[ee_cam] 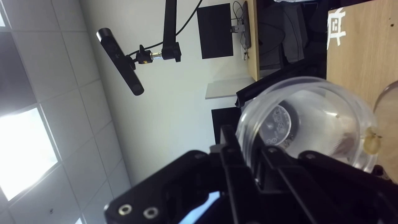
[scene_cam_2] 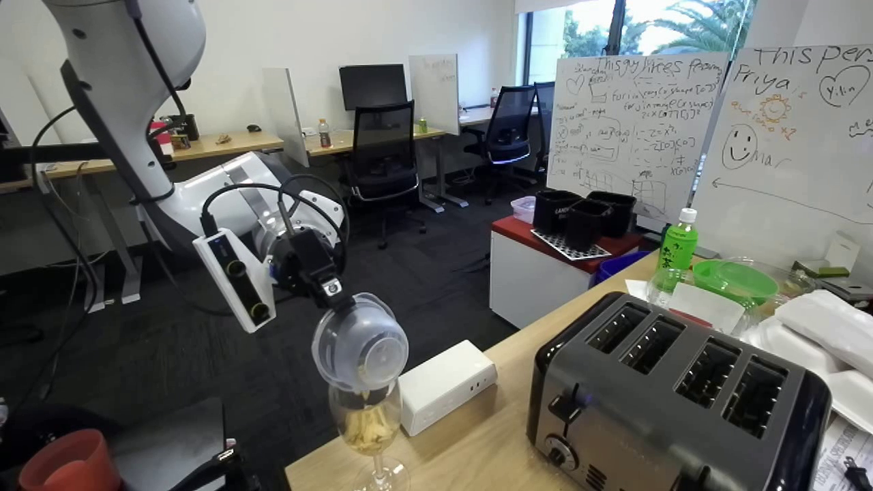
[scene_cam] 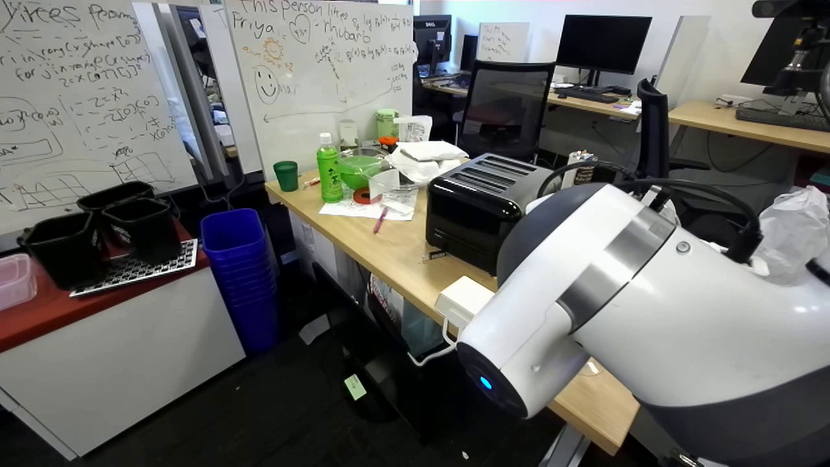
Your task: Pick up the plastic bowl from the table and pour its contents in the wine glass.
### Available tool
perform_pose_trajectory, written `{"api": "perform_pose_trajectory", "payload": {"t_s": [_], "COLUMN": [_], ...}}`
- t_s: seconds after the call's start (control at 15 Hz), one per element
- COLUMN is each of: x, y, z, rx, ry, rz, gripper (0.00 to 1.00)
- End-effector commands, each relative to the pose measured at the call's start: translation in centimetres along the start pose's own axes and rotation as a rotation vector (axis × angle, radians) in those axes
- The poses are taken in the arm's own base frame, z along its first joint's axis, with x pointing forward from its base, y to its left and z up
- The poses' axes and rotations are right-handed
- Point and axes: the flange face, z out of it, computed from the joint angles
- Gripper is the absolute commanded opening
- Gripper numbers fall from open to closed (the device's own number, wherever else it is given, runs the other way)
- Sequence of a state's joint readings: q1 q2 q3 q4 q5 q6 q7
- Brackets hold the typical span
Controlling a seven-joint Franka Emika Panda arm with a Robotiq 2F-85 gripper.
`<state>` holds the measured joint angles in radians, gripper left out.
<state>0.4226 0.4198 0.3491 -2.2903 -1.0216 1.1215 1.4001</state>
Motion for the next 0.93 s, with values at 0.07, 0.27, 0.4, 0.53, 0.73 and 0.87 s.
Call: {"api": "perform_pose_trajectory", "payload": {"t_s": [0.07,0.27,0.4,0.53,0.73,0.87], "x": [-0.01,-0.01,-0.01,-0.03,-0.08,-0.06], "y": [-0.09,-0.09,-0.09,-0.10,-0.02,0.01], "z": [-0.05,-0.05,-0.05,-0.09,-0.11,-0.13], "rx": [-0.001,-0.001,-0.001,0.002,-0.020,-0.021], "ry": [0.000,0.000,0.000,-0.003,0.000,0.001], "rz": [-0.002,-0.002,-0.002,-0.003,0.001,0.003], "gripper": [0.11,0.11,0.11,0.03,0.03,0.03]}}
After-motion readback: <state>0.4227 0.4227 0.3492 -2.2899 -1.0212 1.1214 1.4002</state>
